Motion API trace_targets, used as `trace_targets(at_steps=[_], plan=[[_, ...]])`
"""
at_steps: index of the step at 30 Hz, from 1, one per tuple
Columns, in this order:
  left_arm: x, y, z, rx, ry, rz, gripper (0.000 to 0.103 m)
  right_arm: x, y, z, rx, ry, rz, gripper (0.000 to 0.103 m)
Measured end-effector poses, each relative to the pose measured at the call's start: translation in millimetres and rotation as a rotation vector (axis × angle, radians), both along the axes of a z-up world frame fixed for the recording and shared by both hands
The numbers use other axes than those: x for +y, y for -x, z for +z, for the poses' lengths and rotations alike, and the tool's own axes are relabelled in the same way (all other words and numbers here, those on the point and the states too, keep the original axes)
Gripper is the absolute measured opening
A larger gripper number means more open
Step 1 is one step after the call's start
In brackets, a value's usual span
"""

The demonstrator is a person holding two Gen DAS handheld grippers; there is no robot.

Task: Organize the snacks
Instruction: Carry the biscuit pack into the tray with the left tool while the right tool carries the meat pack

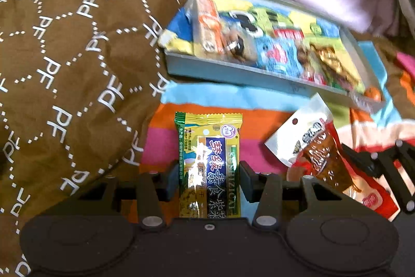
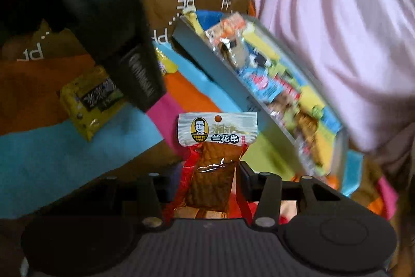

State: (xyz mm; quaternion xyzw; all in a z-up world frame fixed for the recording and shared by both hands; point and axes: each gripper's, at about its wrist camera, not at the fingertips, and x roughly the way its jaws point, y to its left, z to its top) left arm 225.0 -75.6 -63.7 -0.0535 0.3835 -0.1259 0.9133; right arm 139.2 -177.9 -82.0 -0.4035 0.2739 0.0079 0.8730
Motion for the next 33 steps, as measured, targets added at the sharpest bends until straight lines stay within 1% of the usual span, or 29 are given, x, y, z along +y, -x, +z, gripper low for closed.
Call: trace_targets(at_steps=[3,8,13,16,19,22,25,28,30,33], plan=[[6,1,5,-0.03,0.031,0.028,0.049,2,1,2,-0.043,0.035,0.013,0.051],[14,2,13,-0.069,0.062,0.067,0.049,8,5,1,-0.141,0.147,0.067,0.051],[16,-1,24,-0.098,0.084,0.08,0.049,6,-1,10,-0.239,0.194,0.082,0.051],[9,-8,39,-0.151,0.058,0.076,0.049,1,-14,24,-0.301,0.161,0.049,0.051],[-3,-25,59,-0.211,0.05,0.07,0.049,-10,-29,41,-0.364,0.123,0.018,0.052],[-22,-52,76,-0.234,0.073,0.083,0.049,-28,-46,54,-0.424,0.085,-0.027,0.052],[-46,-77,89,-0.244,0.104,0.08,0.049,-45,-64,61,-0.47,0.081,-0.07,0.052],[-73,-99,96,-0.237,0.096,0.049,0.05,-59,-80,69,-0.508,0.049,-0.104,0.052],[-92,-115,95,-0.199,0.066,0.043,0.05,-68,-91,74,-0.511,0.017,-0.131,0.052],[-114,-133,90,-0.173,0.01,0.041,0.05,-83,-102,79,-0.477,-0.08,-0.177,0.052]])
